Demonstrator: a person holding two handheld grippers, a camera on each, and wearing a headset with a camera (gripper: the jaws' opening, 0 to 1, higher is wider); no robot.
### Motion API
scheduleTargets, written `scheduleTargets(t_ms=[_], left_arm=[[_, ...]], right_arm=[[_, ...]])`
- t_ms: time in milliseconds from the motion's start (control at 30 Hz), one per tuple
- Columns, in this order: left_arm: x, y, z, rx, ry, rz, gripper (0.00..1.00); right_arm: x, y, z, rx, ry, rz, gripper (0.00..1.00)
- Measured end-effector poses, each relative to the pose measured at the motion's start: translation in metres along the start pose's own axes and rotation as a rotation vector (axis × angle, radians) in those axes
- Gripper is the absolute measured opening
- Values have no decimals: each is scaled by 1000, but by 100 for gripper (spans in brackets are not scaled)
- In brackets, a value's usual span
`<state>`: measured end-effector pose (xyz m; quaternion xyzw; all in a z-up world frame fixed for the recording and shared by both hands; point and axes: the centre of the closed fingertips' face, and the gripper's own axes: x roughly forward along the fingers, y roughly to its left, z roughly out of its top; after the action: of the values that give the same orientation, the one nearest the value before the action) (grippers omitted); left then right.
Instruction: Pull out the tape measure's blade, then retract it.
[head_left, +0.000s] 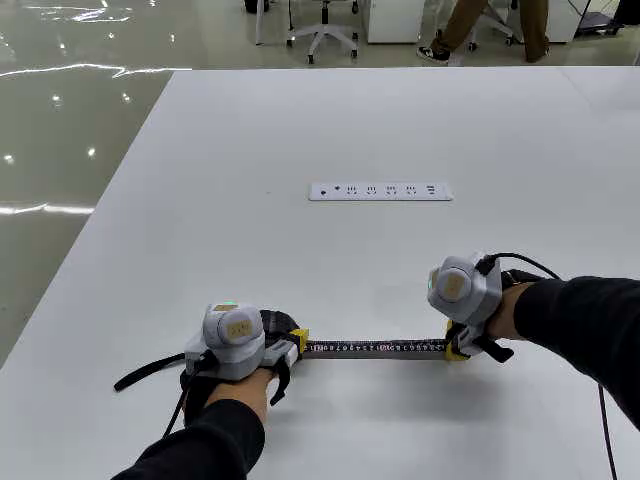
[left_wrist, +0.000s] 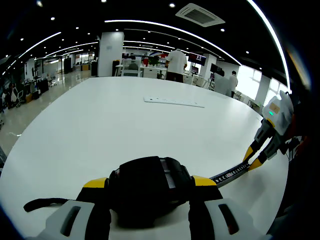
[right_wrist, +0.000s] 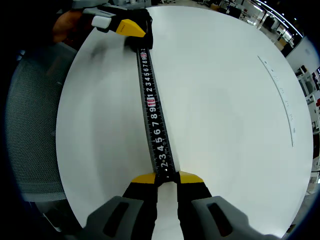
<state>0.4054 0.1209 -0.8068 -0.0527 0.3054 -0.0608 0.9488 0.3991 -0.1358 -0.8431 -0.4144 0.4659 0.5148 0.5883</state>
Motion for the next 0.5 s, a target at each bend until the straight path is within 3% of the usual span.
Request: scheduleTargets(t_ms=[300, 500], left_arm=[[1, 0, 0, -5, -1, -4, 60], [1, 0, 0, -11, -2, -3, 60]], right_arm=[[1, 0, 2, 10, 36, -2, 11], [1, 0, 4, -1, 25, -9, 11]])
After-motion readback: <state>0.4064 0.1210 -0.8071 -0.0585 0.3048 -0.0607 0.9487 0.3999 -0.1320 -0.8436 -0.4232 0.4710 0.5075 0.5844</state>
